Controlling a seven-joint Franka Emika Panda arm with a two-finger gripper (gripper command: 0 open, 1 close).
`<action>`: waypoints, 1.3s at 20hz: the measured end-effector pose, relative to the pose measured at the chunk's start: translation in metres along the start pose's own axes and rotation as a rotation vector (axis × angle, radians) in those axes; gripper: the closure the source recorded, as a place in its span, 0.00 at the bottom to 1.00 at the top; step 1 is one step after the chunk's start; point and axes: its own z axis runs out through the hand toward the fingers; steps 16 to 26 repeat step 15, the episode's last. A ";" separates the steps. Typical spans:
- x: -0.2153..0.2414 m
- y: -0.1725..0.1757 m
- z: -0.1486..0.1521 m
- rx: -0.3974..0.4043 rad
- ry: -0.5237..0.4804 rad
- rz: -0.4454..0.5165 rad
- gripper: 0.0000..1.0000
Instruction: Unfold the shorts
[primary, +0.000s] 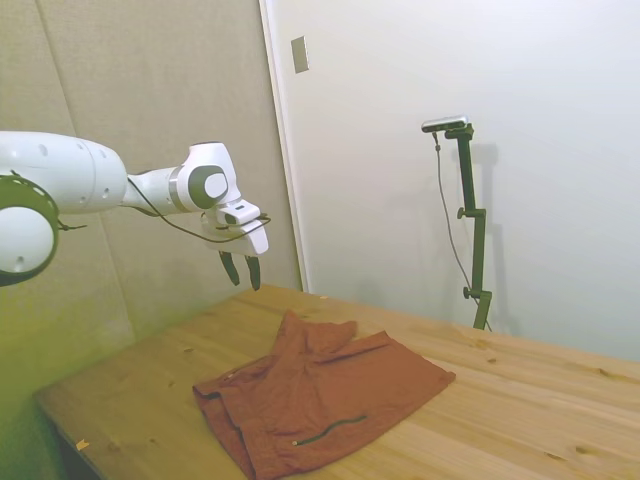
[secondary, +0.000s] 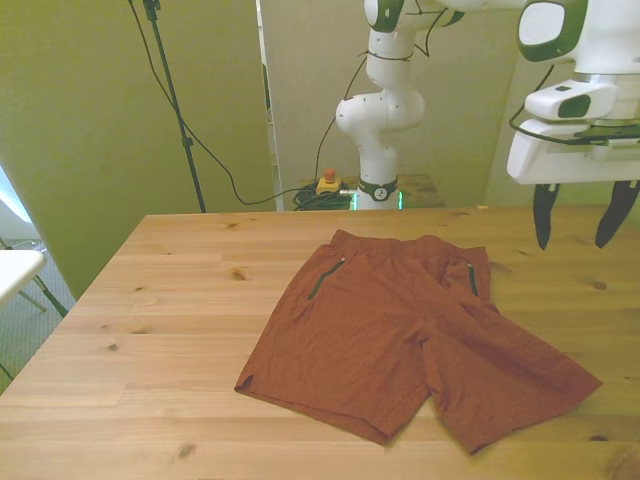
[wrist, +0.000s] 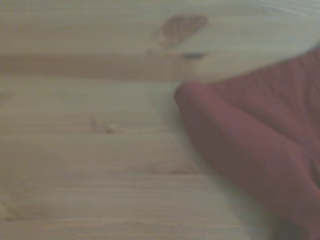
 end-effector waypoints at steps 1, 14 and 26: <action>-0.005 0.010 -0.003 -0.004 -0.001 -0.002 0.00; -0.082 0.171 -0.010 0.022 -0.016 0.070 0.00; -0.086 0.188 -0.008 0.019 -0.019 0.079 0.00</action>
